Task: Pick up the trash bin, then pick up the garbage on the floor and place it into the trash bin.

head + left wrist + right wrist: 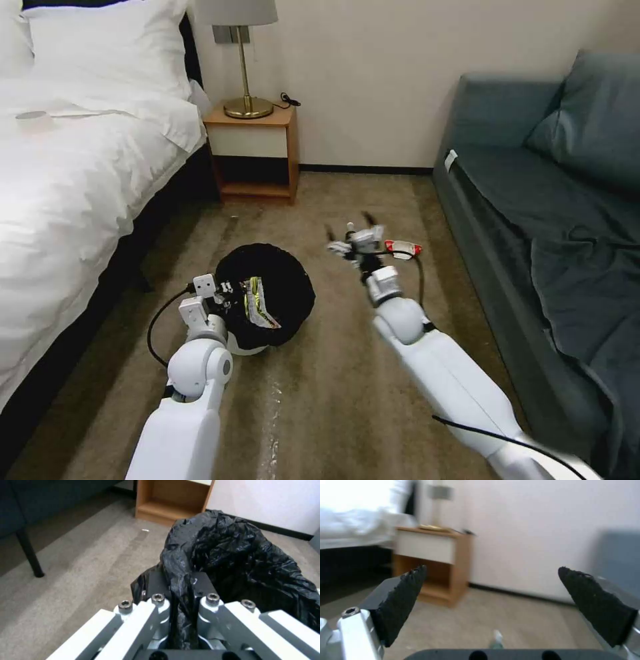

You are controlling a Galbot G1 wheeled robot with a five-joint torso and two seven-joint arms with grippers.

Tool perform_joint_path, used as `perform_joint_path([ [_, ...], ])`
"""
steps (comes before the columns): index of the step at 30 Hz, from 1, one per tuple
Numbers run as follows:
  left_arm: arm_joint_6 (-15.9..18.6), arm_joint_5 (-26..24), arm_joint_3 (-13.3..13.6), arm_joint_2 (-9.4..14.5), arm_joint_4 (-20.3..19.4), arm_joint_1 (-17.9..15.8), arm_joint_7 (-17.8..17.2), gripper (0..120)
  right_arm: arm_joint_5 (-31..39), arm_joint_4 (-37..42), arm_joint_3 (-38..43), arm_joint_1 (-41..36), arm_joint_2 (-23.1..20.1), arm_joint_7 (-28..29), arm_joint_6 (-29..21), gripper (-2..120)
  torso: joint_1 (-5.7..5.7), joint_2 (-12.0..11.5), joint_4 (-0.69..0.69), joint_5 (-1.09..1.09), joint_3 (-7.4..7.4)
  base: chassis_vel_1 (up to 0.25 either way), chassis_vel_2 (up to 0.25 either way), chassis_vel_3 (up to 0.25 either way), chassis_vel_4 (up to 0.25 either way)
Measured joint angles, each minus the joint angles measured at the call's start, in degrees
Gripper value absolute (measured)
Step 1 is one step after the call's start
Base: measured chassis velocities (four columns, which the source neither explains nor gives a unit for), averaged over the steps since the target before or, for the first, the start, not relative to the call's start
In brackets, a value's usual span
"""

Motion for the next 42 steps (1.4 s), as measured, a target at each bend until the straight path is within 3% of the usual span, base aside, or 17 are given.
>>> perform_joint_path([
  [6, -0.59, -1.02, -0.13, 2.28, 1.11, -0.66, 1.95, 5, -0.1, 5.17, 14.78, -11.94, 1.71, 0.4, 0.74, 100, 0.0, 0.0, -0.01, -0.03, -0.01, 0.0, 0.0, 0.0, 0.0],
  [16, -0.89, -1.25, 0.67, 3.41, 1.27, -0.69, 3.4, 5, -5.7, 7.38, 25.09, -20.0, 3.49, -4.62, 7.81, 100, 0.0, 0.0, 0.0, -0.03, -0.01, 0.0, 0.0, 0.0, 0.0],
  [42, -1.02, -1.03, -0.21, 3.71, -1.07, 0.93, 3.17, 5, -6.01, 8.05, 29.97, -22.61, 3.74, -8.76, 9.8, 100, 0.0, 0.01, 0.0, -0.02, 0.0, 0.0, 0.0, 0.0, 0.0],
])
